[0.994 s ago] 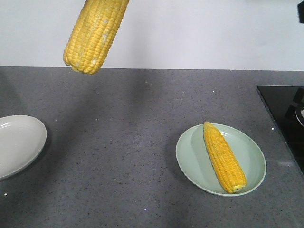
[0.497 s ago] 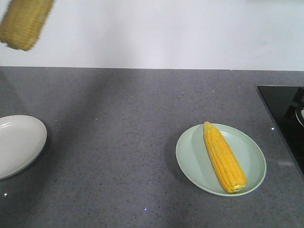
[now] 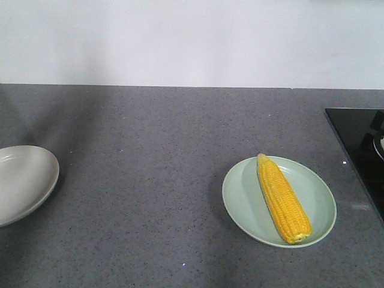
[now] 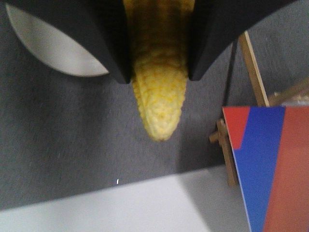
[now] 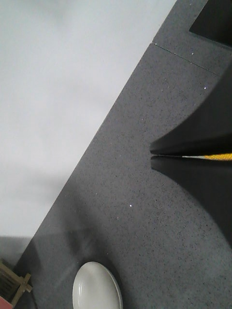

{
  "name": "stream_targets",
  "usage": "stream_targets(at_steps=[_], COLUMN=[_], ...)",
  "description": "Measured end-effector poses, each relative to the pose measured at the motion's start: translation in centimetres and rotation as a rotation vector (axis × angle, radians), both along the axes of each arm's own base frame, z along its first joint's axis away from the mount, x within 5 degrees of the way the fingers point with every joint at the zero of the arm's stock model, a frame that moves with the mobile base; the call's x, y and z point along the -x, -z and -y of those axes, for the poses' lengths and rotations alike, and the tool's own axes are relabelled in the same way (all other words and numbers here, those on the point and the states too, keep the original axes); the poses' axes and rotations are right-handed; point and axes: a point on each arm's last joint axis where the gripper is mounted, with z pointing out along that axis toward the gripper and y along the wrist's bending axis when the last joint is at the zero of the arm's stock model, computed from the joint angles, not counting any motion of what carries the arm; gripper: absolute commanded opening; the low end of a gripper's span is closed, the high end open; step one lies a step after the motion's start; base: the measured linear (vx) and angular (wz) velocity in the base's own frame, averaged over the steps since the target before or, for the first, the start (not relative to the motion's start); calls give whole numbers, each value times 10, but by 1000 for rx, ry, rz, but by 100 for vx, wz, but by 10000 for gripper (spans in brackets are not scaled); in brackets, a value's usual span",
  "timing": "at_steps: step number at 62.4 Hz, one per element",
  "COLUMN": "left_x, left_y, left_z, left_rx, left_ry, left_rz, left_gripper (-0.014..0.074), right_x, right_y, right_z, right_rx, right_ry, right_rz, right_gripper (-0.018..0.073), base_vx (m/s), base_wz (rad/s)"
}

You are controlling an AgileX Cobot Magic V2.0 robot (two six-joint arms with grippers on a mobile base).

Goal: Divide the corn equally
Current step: 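Lower the left gripper's corn cob onto the white plate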

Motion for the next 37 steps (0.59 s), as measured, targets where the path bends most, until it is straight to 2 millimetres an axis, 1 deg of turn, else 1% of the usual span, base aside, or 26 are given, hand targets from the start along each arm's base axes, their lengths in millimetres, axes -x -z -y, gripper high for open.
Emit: stream_targets(at_steps=[3, 10, 18, 26, 37], left_x=[-5, -14, -24, -34, -47], left_y=[21, 62, 101, 125, 146], left_z=[-4, -10, -11, -7, -2], left_rx=[-14, -36, -44, -24, -3], left_ry=[-17, -28, -10, 14, 23], left_rz=[-73, -194, -263, -277, -315], left_gripper=[-7, -7, -7, -7, -7], right_x=[0, 0, 0, 0, 0], right_y=[0, 0, 1, 1, 1], right_z=[0, 0, 0, 0, 0], right_rx=[1, 2, 2, 3, 3], right_ry=[-1, -2, -3, -3, -4], right_rz=[-2, -4, -6, -7, -8], right_gripper=[-8, -8, -8, -8, -8], base_vx=[0, 0, 0, 0, 0], base_wz=[0, 0, 0, 0, 0])
